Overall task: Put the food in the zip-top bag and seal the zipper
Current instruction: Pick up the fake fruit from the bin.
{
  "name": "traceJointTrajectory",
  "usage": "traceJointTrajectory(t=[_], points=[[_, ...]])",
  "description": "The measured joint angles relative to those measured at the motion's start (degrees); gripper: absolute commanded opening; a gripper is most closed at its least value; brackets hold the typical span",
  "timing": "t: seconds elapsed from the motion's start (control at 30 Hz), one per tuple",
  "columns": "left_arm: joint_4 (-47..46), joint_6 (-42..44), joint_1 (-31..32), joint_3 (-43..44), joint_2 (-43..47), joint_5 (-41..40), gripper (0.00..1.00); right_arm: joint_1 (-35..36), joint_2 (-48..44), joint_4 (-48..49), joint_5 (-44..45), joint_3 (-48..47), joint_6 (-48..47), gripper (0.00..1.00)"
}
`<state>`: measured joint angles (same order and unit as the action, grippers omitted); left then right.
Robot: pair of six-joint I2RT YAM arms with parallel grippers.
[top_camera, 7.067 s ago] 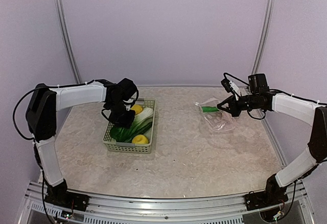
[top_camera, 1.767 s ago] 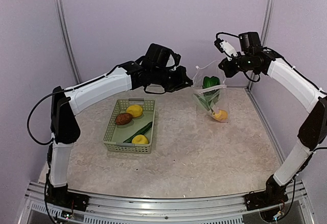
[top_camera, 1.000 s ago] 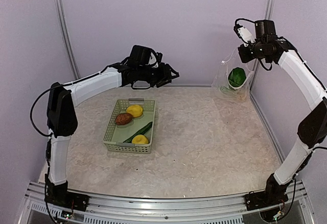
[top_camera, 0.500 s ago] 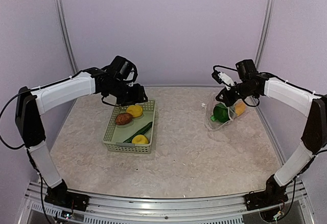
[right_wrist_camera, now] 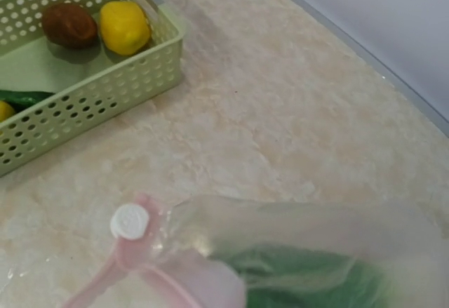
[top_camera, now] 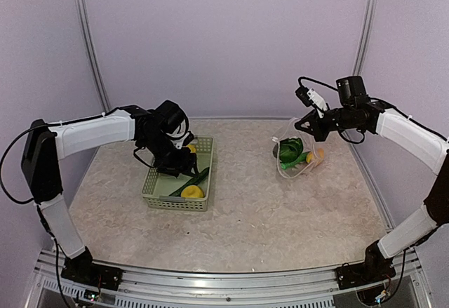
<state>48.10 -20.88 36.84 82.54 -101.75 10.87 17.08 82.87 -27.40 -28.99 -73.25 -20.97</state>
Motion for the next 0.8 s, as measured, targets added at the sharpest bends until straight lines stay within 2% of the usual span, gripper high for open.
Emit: traceJointTrajectory(t=[0.07,0.17,0.37,0.8], points=[[1.1,0.7,0.8,0.0,-0.1,1.4,0.83,0.0,-0.3,0.3,-0.4,0.9,-0.5,0.00],[2.0,1.1,2.0,0.1,-1.3,2.3,0.84,0.0,-0.3,0.5,-0.8,2.2,-0.9,0.00],[3.1,-0.2,2.9,0.1,-5.7,2.6,0.80,0.0,-0.2,1.6,-1.9,5.6,-1.4,0.00],[3.8,-5.9,2.9,3.1,-11.0,0.7,0.63,0.0,-0.2,3.0,-2.4,7.1,-1.9,0.00]])
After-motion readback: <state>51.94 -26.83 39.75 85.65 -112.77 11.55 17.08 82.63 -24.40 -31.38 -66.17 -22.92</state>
